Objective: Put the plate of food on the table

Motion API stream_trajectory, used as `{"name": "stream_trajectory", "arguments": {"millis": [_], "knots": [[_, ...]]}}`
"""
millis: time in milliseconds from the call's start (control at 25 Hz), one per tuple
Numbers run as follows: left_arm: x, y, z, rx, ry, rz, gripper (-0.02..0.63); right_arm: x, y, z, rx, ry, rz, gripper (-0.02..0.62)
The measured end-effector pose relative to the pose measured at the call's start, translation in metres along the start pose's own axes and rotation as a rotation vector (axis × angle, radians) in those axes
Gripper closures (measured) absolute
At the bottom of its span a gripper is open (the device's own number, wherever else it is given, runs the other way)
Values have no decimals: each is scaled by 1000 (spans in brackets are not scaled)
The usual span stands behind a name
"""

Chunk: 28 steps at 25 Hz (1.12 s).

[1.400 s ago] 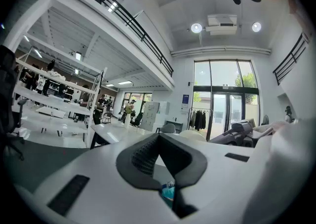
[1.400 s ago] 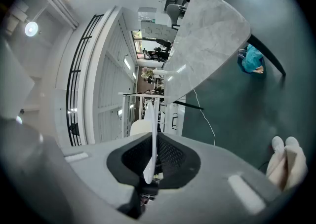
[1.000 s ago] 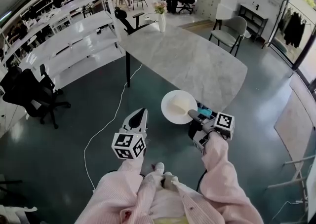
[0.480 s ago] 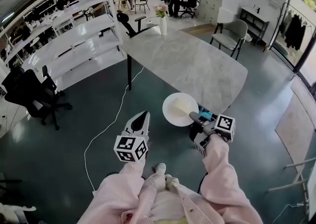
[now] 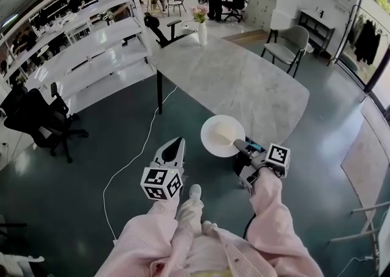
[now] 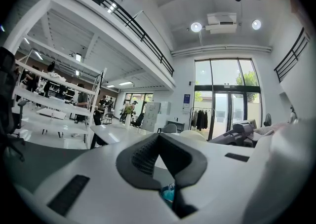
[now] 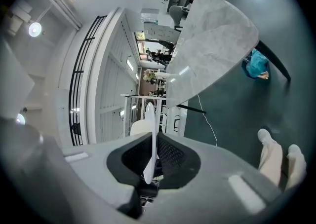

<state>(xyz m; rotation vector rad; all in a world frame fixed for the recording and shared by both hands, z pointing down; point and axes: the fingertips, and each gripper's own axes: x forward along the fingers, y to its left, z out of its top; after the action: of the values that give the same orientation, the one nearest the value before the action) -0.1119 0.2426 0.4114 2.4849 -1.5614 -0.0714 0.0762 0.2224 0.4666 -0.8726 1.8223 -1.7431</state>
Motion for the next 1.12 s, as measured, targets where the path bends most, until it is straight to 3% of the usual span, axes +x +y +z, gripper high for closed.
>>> {"name": "stream_trajectory", "arguments": {"millis": [360, 1120], "knots": [[80, 51, 4, -11, 12, -8, 609, 72, -5, 52, -8, 4, 35, 569], [248, 144, 38, 9, 48, -124, 609, 213, -5, 162, 7, -91, 30, 569]]}}
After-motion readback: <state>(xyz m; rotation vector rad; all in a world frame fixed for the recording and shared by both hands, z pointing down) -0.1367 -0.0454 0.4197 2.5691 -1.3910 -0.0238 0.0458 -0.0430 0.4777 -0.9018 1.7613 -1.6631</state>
